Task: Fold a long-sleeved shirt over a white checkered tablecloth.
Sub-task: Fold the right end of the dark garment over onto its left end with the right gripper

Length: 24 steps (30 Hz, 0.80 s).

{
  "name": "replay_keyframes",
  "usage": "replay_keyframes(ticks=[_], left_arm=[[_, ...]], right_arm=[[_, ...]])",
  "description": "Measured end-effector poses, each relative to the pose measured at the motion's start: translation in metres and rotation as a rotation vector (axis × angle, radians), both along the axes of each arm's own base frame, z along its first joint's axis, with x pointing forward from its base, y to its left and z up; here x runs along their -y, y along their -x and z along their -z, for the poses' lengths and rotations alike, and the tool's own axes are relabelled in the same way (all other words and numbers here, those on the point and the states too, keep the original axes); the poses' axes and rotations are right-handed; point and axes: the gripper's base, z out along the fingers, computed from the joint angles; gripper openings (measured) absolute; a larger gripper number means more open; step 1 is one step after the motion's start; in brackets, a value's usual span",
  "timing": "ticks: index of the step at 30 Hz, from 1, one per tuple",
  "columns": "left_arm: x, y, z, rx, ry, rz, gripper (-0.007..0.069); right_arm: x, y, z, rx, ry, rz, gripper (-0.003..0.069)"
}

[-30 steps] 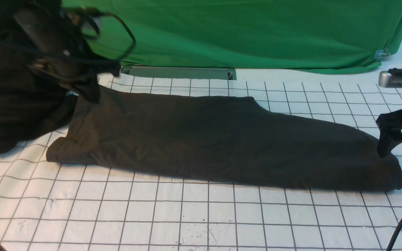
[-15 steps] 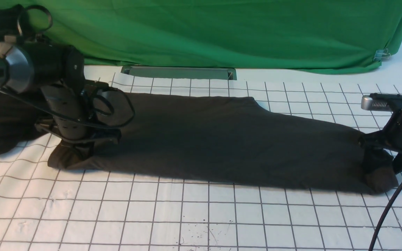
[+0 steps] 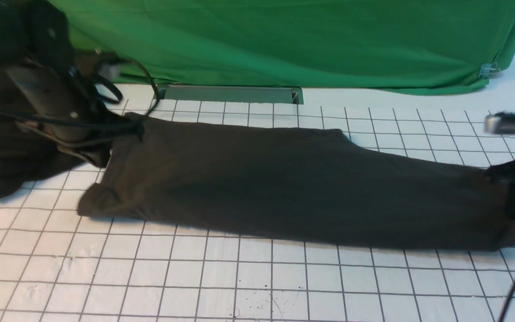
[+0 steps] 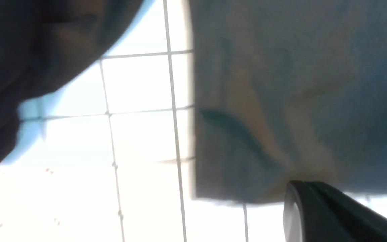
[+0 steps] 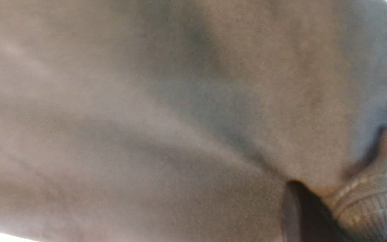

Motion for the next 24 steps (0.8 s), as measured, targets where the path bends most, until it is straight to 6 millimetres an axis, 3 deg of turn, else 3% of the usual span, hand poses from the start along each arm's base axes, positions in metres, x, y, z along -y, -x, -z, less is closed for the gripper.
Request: replay_keyframes(ticks=[3, 7, 9, 12, 16, 21, 24], left_arm=[[-0.002, 0.017, -0.026, 0.039, 0.006, -0.003, -0.0006], [-0.005, 0.032, -0.049, 0.095, 0.014, -0.004, -0.0006], [-0.005, 0.035, -0.053, 0.102, 0.016, -0.004, -0.0006], [-0.005, 0.038, -0.058, 0.115, 0.019, -0.004, -0.0006], [-0.003, 0.038, -0.055, 0.105, 0.047, -0.007, -0.0006], [-0.002, 0.038, -0.052, 0.106, 0.058, -0.007, -0.0006], [-0.002, 0.037, -0.052, 0.113, 0.063, -0.007, -0.0006]], right_arm=[[0.012, 0.011, -0.032, 0.059, 0.058, 0.008, 0.0029], [0.022, 0.017, -0.059, 0.086, 0.082, 0.027, 0.0029], [0.021, 0.017, -0.066, 0.104, 0.079, 0.028, 0.0028], [0.003, 0.014, -0.092, 0.190, 0.020, 0.012, 0.0024], [-0.062, 0.006, -0.127, 0.310, -0.126, -0.066, 0.0024], [-0.151, 0.003, -0.150, 0.373, -0.228, -0.202, 0.0024], [-0.209, 0.002, -0.153, 0.389, -0.279, -0.296, 0.0024]])
